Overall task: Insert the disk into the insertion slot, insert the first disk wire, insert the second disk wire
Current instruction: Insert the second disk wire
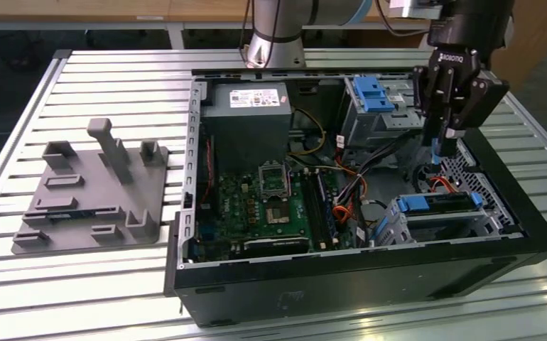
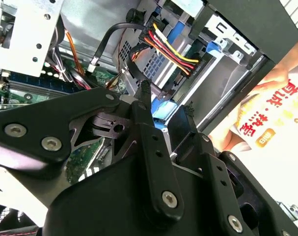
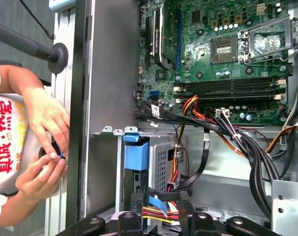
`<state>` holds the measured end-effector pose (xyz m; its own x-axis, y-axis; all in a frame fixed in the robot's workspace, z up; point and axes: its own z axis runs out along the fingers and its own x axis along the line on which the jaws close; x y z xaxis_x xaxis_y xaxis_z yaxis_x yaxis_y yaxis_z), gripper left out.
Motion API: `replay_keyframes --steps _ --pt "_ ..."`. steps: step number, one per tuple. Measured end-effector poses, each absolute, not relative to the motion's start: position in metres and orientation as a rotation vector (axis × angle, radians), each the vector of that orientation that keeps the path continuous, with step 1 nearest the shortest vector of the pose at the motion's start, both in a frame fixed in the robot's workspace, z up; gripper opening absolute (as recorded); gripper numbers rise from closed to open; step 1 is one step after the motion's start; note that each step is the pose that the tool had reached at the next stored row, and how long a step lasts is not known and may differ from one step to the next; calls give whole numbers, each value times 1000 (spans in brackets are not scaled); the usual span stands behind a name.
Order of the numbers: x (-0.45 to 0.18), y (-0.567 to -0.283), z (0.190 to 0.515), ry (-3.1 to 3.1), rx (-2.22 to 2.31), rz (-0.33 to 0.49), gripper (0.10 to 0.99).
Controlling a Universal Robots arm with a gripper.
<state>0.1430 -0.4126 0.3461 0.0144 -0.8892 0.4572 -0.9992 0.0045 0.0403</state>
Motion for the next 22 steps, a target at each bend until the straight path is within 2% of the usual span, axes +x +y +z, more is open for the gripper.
replay_keyframes --steps 22 --pt "135 -425 335 -1895 1960 479 420"
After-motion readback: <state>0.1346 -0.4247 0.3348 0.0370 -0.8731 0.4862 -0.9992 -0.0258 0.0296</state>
